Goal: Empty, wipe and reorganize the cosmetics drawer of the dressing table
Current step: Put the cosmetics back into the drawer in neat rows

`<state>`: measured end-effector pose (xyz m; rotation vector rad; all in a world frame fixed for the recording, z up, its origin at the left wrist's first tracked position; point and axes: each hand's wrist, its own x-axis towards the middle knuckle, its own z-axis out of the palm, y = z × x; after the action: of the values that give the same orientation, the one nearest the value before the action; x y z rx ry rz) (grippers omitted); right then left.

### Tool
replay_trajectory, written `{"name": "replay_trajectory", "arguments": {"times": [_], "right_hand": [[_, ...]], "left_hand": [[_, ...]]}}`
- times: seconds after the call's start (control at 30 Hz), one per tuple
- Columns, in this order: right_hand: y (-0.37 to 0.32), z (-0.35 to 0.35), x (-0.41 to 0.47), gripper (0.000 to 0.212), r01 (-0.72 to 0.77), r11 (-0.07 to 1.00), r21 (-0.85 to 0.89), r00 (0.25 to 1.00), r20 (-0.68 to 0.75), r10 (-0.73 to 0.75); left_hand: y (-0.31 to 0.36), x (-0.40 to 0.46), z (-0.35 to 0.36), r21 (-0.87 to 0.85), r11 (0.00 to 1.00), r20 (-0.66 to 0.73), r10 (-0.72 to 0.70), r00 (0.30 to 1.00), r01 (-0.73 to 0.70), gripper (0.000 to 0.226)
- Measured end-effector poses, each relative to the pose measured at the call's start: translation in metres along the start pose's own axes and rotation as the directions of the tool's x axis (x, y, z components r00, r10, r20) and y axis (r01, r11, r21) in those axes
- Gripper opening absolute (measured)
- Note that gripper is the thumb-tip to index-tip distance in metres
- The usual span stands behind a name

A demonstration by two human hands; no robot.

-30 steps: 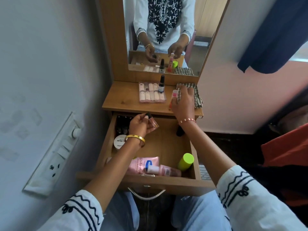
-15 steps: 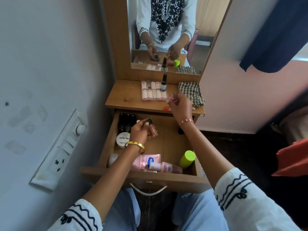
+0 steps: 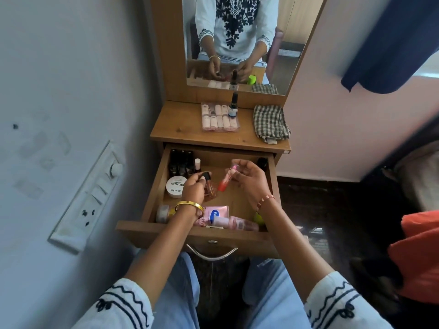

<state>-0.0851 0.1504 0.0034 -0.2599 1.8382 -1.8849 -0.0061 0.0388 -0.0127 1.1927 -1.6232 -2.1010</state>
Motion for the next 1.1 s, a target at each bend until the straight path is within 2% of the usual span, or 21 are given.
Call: {"name": "replay_trajectory", "arguments": {"times": [0.2, 0.3, 0.57, 0.7, 0.87, 0.93, 1.03, 1.1], "right_hand": [[0.01, 0.001, -0.009, 0.03, -0.065, 0.974, 0.218, 0.998, 0.033, 0.059], [0.009, 0.0, -0.011, 0.027, -0.055, 0.972, 0.23, 0.998, 0.028, 0.05], [0.009, -0.003, -0.014, 0.016, -0.049, 0.977, 0.209, 0.999, -0.002, 0.051], [0.01, -0.004, -0.013, 0.017, -0.023, 0.997, 0.07, 0.998, -0.063, 0.027], [-0.004, -0.012, -0.004, 0.017, 0.0, 1.0, 0.009, 0.974, -0.226, 0.002], [-0.014, -0.018, 0.002, 0.015, -0.003, 0.999, -0.041, 0.969, -0.247, -0.007], [-0.024, -0.027, 0.015, 0.018, 0.007, 0.967, -0.256, 0.963, -0.26, -0.076], [-0.024, -0.035, 0.022, 0.023, -0.007, 0.885, -0.465, 0.944, -0.295, -0.147]], "left_hand": [[0.003, -0.006, -0.002, -0.042, 0.999, 0.01, -0.035, 0.999, 0.035, 0.028], [0.004, -0.008, -0.003, -0.063, 0.997, 0.02, -0.047, 0.999, 0.048, 0.027], [0.003, -0.012, -0.003, 0.043, 0.999, 0.004, 0.014, 1.0, -0.014, 0.027], [0.002, -0.012, -0.003, 0.06, 0.998, 0.004, 0.031, 1.0, -0.031, 0.026], [-0.001, -0.007, -0.004, 0.063, 0.997, 0.019, 0.044, 0.999, -0.045, 0.024], [-0.001, -0.007, -0.003, 0.061, 0.996, 0.023, 0.056, 0.998, -0.058, 0.023], [-0.003, -0.006, -0.001, 0.064, 0.993, 0.041, 0.096, 0.995, -0.098, 0.024], [-0.003, -0.007, -0.001, 0.066, 0.991, 0.058, 0.114, 0.992, -0.118, 0.024]]}}
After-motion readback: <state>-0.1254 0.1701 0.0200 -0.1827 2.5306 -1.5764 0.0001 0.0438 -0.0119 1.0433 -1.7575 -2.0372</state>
